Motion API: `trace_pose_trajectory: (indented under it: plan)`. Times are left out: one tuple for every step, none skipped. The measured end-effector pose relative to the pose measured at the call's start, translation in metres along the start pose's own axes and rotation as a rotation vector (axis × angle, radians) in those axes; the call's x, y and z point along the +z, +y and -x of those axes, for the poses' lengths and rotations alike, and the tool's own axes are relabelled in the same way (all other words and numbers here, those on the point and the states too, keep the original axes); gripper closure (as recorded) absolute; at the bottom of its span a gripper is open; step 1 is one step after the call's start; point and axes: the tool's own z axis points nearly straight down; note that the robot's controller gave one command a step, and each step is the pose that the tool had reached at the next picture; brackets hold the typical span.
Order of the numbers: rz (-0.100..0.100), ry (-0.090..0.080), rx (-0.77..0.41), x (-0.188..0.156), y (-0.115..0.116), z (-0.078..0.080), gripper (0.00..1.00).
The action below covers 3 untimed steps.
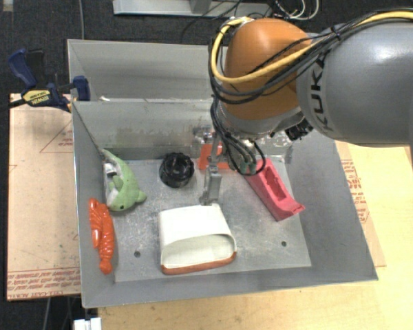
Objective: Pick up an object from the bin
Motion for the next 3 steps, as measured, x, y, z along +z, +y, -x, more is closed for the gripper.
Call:
trace_pose_trajectory:
  plan:
    - [0.001, 0.001, -0.041, 0.084, 0.025, 0.0, 0.0]
    - [0.0, 0.009, 0.017, 0.124, 0.029, -0.005, 0.0]
    - [0.005, -0.004, -0.142, 0.143, 0.01, -0.037, 0.0]
